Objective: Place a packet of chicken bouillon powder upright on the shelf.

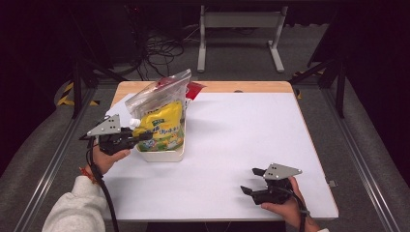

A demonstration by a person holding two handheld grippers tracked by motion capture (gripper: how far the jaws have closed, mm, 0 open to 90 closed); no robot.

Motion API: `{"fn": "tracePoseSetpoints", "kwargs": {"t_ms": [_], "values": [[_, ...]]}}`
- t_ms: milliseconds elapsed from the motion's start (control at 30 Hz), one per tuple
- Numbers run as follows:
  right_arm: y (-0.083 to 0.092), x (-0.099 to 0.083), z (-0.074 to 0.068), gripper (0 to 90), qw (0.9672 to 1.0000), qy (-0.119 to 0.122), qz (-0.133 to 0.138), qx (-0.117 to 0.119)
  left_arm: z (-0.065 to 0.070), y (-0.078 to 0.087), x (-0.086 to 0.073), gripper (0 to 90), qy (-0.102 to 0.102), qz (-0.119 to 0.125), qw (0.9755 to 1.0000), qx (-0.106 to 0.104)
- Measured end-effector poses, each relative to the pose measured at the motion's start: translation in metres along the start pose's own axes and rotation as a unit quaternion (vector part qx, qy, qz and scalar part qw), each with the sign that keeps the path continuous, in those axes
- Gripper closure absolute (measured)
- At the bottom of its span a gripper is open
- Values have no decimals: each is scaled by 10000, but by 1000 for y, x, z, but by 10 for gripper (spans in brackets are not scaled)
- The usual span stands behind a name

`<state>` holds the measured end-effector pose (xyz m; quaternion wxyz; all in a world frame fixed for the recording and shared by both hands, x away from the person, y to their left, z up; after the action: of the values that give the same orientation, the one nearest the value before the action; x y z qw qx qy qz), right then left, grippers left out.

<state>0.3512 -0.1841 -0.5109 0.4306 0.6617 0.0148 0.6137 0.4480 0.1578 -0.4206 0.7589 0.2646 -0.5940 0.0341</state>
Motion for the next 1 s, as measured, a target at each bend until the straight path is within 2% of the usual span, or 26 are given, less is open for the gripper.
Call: {"fn": "tracePoseSetpoints", "kwargs": {"t_ms": [200,433,600,800,1000], "values": [[-1,-1,-1,232,10000,16,-38,31,0,-1,-6,870,41,-120,9999,66],[-1,1,-2,233,10000,42,-17,31,-3,-1,-15,870,148,-126,9997,129],[0,2,0,237,10000,34,2,8,-5,-2,-18,871,180,-93,9996,199],[-1,1,-1,232,10000,63,-30,27,-8,-3,-22,873,361,48,9992,134],[-1,2,0,232,10000,63,-5,26,-9,-2,-24,873,413,117,9990,140]]}}
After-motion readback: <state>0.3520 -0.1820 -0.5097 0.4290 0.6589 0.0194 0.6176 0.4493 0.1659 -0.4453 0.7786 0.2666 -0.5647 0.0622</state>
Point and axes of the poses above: each handheld gripper's, and its own axes: y roughly backward along the jaws, x roughly out of its top, z roughly to its right, the point moved 10 cm from there along -y, roughly forward along the jaws, and after that the axes turned 10 degrees about y, right-handed, at the moved point
